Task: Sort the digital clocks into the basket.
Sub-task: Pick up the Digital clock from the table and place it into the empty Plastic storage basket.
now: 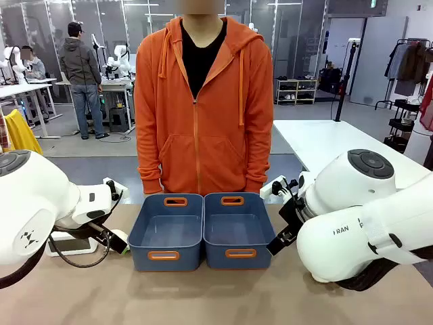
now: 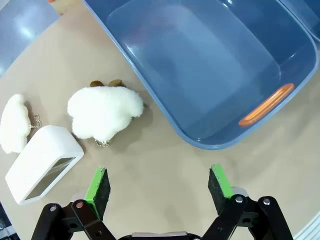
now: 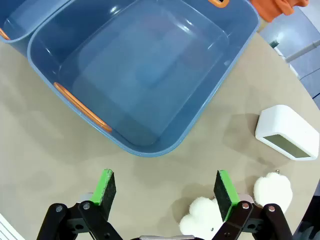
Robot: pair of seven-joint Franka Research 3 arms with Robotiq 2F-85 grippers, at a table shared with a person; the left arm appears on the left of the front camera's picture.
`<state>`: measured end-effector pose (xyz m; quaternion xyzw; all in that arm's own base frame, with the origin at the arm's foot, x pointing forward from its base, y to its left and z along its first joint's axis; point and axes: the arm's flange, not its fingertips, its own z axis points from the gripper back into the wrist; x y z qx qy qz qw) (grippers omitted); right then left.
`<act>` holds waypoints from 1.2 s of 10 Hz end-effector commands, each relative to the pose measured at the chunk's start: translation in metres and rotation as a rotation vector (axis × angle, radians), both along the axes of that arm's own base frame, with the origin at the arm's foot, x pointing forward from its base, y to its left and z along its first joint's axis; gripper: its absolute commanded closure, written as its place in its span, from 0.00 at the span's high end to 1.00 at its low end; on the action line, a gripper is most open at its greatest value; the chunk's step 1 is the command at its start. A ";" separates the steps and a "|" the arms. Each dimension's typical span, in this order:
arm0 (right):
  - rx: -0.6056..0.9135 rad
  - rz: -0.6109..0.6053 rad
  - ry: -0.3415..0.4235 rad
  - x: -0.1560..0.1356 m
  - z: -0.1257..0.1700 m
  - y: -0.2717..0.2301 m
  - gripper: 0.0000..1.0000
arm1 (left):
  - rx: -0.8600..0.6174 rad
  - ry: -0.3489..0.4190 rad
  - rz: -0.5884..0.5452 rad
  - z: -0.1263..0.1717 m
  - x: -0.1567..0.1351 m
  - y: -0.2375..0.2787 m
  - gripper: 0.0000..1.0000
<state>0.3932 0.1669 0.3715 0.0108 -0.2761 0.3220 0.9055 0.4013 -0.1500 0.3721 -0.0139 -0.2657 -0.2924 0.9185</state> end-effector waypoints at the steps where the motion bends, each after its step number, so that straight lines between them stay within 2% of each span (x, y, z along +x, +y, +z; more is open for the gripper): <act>1: 0.000 0.000 0.000 0.000 0.000 0.000 1.00 | 0.000 0.000 0.000 0.000 0.000 0.000 1.00; 9: -0.001 0.001 0.000 0.000 0.000 0.000 1.00 | 0.000 0.000 -0.001 0.000 0.000 0.000 1.00; 10: 0.045 0.038 -0.011 0.004 0.047 -0.020 1.00 | -0.004 -0.024 -0.060 0.043 0.010 -0.009 1.00; 11: 0.062 0.077 0.019 0.006 0.076 -0.049 1.00 | 0.026 0.010 -0.106 0.075 0.009 0.007 1.00; 12: 0.066 0.101 0.028 0.008 0.093 -0.074 1.00 | 0.019 0.006 -0.132 0.098 0.004 0.027 1.00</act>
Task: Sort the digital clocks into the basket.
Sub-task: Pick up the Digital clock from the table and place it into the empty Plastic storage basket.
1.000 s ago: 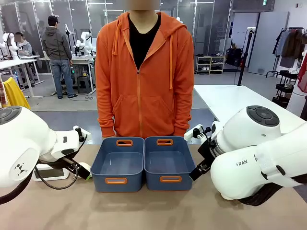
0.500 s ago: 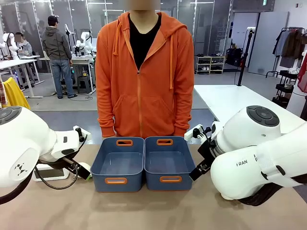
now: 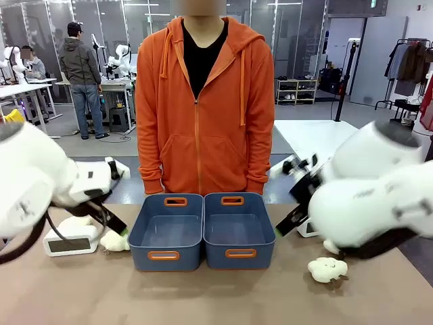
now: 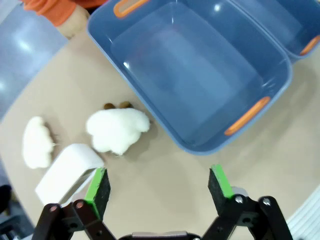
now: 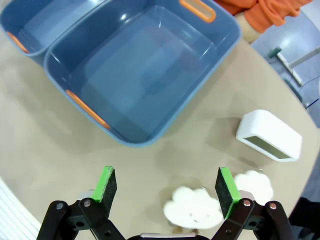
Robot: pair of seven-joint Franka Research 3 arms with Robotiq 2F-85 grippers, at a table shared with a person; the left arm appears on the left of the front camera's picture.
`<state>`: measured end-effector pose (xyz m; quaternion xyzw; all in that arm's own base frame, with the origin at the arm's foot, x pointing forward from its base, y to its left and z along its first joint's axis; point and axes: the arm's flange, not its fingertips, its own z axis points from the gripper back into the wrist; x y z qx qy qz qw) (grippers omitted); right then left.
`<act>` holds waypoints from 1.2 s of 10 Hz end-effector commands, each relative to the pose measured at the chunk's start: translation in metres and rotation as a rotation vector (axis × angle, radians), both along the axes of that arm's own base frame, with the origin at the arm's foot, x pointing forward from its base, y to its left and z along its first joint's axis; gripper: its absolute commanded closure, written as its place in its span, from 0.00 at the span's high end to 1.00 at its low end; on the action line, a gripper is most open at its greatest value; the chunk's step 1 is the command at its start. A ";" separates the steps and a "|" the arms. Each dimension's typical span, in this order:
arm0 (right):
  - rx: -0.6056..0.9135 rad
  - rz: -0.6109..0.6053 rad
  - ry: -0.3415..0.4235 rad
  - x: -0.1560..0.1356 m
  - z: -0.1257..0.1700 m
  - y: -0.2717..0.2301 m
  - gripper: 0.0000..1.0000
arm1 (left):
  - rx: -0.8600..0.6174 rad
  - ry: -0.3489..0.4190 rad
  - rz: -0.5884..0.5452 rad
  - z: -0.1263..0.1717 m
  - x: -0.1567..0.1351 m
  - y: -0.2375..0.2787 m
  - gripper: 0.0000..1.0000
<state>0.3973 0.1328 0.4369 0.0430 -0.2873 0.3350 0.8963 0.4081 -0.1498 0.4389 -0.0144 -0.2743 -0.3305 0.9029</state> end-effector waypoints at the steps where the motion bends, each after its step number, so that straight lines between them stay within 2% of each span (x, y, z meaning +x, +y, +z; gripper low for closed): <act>1: 0.041 0.112 0.031 -0.004 0.046 -0.069 1.00 | -0.044 0.041 -0.097 0.058 -0.016 0.054 1.00; 2: 0.036 0.159 0.023 -0.010 0.057 -0.096 1.00 | -0.060 0.033 -0.115 0.082 -0.031 0.087 1.00; 4: 0.114 0.183 0.011 -0.031 0.076 -0.174 1.00 | -0.281 0.100 -0.053 0.111 -0.067 0.164 1.00; 6: 0.265 0.218 -0.030 -0.054 0.090 -0.224 1.00 | -0.503 0.032 -0.039 0.111 -0.091 0.202 1.00; 7: 0.338 0.226 -0.038 -0.061 0.093 -0.242 1.00 | -0.647 0.005 -0.053 0.110 -0.094 0.214 1.00; 8: 0.373 0.212 -0.044 -0.067 0.094 -0.257 1.00 | -0.700 -0.007 -0.041 0.107 -0.096 0.225 1.00; 10: 0.469 0.196 -0.065 -0.075 0.091 -0.274 1.00 | -0.708 -0.006 0.027 0.107 -0.103 0.240 1.00; 11: 0.487 0.186 -0.072 -0.073 0.090 -0.272 1.00 | -0.673 -0.003 0.054 0.107 -0.097 0.237 1.00; 12: 0.437 0.183 -0.065 -0.078 0.096 -0.272 1.00 | -0.676 -0.015 0.083 0.104 -0.087 0.231 1.00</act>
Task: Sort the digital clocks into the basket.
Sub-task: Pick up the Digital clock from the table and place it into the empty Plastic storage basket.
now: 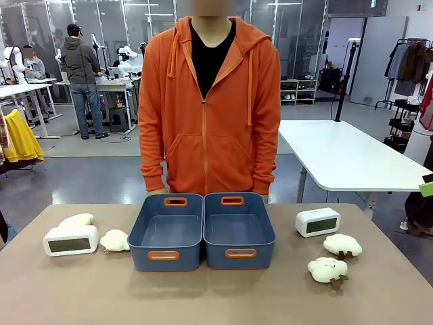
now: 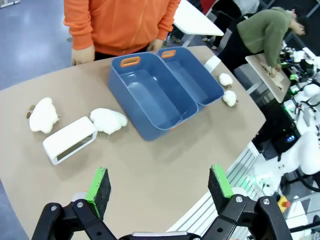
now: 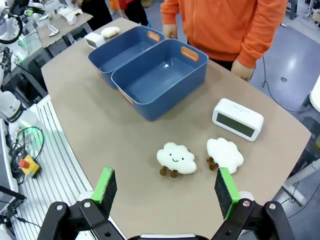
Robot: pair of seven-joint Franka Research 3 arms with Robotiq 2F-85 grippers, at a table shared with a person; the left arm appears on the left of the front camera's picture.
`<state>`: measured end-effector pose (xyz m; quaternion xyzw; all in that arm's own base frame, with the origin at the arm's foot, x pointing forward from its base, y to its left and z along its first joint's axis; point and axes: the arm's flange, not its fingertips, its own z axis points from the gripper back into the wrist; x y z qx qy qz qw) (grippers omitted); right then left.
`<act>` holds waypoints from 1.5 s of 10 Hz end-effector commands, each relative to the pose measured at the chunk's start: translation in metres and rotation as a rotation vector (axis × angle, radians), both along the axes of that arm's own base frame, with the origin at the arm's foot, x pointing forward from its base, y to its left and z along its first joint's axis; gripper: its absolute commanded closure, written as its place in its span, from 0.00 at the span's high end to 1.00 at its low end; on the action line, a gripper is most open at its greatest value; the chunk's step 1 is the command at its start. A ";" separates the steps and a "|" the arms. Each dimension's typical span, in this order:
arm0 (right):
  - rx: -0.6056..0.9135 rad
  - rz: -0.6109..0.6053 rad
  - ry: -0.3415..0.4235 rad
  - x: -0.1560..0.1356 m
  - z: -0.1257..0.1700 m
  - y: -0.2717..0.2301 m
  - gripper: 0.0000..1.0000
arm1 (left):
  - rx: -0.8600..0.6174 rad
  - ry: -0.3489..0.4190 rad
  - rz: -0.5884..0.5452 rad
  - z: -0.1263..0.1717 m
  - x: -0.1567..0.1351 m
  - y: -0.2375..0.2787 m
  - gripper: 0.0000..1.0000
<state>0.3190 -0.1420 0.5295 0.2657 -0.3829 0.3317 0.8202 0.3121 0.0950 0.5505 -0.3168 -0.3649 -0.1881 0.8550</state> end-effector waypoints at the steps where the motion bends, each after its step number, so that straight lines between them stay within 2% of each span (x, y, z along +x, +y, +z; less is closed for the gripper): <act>1: -0.040 0.014 -0.005 0.000 0.003 0.003 1.00 | -0.016 -0.010 -0.018 0.002 -0.005 0.002 1.00; 15: -0.040 0.014 -0.005 0.000 0.003 0.003 1.00 | -0.016 -0.010 -0.018 0.002 -0.005 0.002 1.00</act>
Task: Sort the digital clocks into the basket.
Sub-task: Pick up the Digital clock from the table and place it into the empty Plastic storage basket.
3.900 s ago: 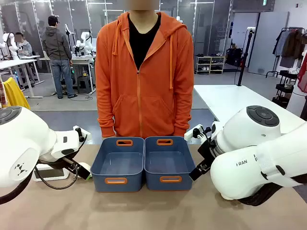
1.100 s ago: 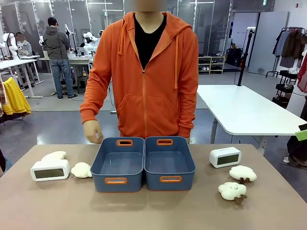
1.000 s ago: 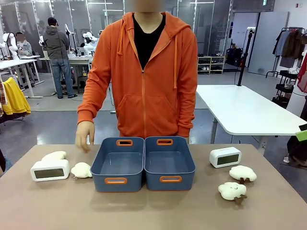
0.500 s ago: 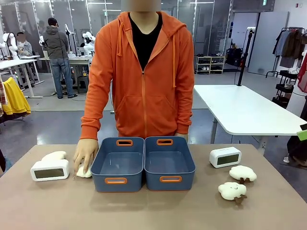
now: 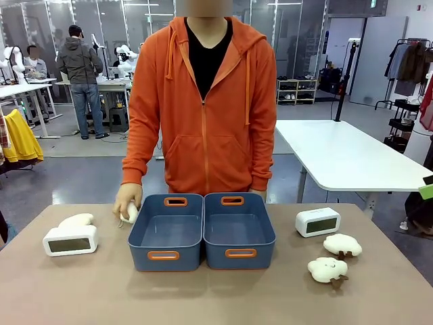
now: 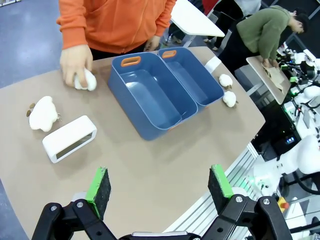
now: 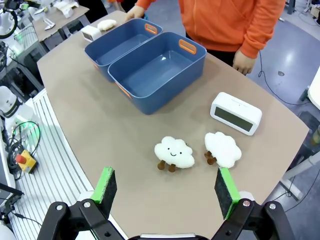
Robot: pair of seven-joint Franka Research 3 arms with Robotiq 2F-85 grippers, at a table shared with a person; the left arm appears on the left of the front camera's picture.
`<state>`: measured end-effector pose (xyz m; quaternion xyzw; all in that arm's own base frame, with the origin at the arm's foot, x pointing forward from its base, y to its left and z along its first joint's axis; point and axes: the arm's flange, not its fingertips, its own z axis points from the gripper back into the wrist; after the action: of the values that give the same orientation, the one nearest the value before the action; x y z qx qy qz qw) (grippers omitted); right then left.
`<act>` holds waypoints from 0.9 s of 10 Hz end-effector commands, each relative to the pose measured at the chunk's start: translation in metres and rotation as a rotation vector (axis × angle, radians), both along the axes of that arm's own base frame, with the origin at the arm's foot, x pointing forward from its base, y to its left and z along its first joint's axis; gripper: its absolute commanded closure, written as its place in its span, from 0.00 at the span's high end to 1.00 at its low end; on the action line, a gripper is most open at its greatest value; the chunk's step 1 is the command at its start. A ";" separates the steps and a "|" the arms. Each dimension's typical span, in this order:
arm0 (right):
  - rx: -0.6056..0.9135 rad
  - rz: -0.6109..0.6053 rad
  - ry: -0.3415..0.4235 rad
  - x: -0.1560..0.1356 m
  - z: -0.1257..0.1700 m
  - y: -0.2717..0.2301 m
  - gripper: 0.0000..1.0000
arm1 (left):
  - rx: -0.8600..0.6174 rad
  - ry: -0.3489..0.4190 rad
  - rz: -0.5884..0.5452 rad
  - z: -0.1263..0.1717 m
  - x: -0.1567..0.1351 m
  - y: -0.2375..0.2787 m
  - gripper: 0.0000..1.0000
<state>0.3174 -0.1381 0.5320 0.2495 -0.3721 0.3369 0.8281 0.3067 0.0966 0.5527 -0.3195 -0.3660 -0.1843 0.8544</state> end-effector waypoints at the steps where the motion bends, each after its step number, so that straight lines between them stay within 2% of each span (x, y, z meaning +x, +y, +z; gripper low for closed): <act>1: 0.002 0.018 -0.015 0.002 0.001 -0.001 1.00 | -0.008 -0.011 -0.023 0.000 0.001 0.001 1.00; 9: 0.002 0.018 -0.015 0.002 0.001 -0.001 1.00 | -0.008 -0.011 -0.023 0.000 0.001 0.001 1.00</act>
<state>0.3172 -0.1383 0.5309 0.2509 -0.3704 0.3376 0.8282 0.3062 0.0971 0.5523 -0.3187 -0.3652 -0.1847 0.8549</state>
